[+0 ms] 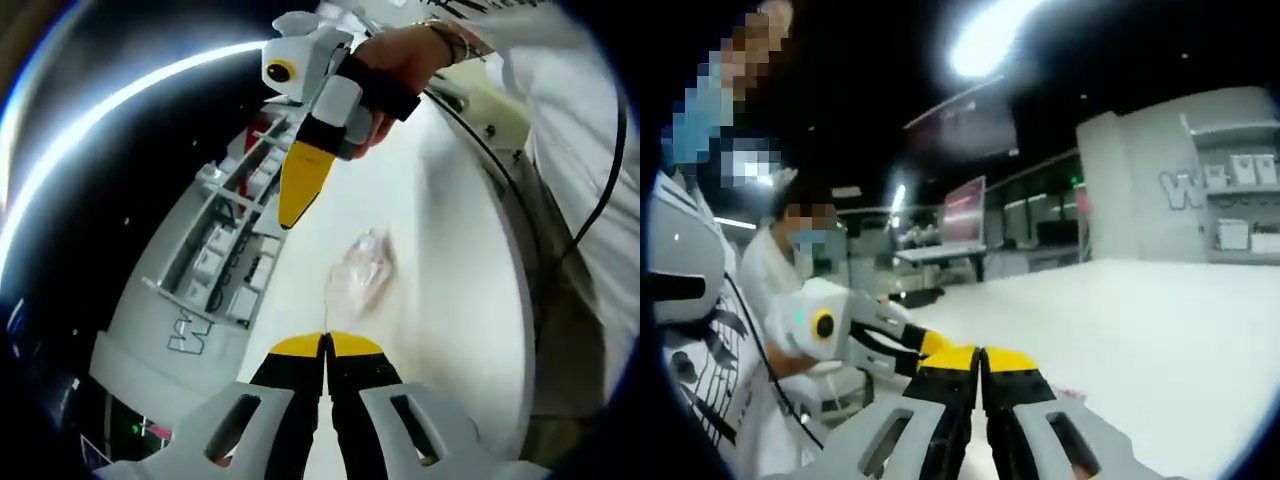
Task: Open the resealable bag by pulling the two sides of the seal apart until the entire bag opening is separated and visibly accessible.
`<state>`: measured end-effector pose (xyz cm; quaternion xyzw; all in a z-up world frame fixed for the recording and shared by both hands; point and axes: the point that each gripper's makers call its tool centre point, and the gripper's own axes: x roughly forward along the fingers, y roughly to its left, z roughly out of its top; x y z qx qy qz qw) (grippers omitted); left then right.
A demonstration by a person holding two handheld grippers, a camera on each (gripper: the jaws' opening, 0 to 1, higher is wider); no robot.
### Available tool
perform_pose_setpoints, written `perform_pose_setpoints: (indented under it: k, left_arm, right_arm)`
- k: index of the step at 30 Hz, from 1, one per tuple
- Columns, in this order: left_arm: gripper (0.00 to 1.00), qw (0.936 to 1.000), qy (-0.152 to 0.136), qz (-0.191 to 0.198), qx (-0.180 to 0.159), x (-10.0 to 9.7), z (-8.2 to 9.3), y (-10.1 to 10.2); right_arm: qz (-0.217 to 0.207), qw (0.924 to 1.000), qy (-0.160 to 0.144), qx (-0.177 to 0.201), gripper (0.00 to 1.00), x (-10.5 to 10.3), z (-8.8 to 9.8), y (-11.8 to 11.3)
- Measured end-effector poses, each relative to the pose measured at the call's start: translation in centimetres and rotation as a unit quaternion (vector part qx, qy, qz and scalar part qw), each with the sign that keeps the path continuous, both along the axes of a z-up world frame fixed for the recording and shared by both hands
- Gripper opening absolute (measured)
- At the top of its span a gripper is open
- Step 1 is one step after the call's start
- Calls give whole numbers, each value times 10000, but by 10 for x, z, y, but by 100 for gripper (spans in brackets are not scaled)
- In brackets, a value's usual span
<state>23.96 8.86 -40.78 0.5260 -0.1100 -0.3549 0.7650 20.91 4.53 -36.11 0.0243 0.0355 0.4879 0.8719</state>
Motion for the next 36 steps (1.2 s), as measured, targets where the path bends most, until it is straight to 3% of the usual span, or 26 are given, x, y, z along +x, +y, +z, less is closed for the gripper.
perform_pose_setpoints:
  k: [6,8,11,14,21,27,30,32,36]
  left_arm:
    - [1,9999,-77,-26,99,-1,0,-2]
    - [1,9998,-117,-37,152,-1,0,-4]
    - [1,9993,-230,-54,275,-1,0,-7]
    - [1,9990,-284,-102,326,-1,1,-10]
    - [1,9986,-349,-146,371,-1,3,-11]
    - [1,9984,-357,-166,407,-2,3,-11]
    - [1,9981,-369,-215,434,-3,3,-13]
    - [1,9981,-358,-236,450,-3,2,-14]
    - [1,9978,-379,-269,481,-2,2,-15]
  right_arm:
    - [246,9987,244,-377,2,7,-6,12]
    - [407,9960,463,-654,2,6,-13,18]
    - [697,9916,843,-689,3,4,-19,25]
    - [764,9886,1029,-796,5,11,-23,25]
    - [909,9799,1153,-1353,4,18,-29,25]
    - [1175,9654,1322,-1918,4,14,-40,27]
    - [1288,9604,1469,-1986,4,12,-42,27]
    - [1246,9589,1466,-2084,4,22,-44,23]
    - [1228,9576,1484,-2141,4,22,-44,21]
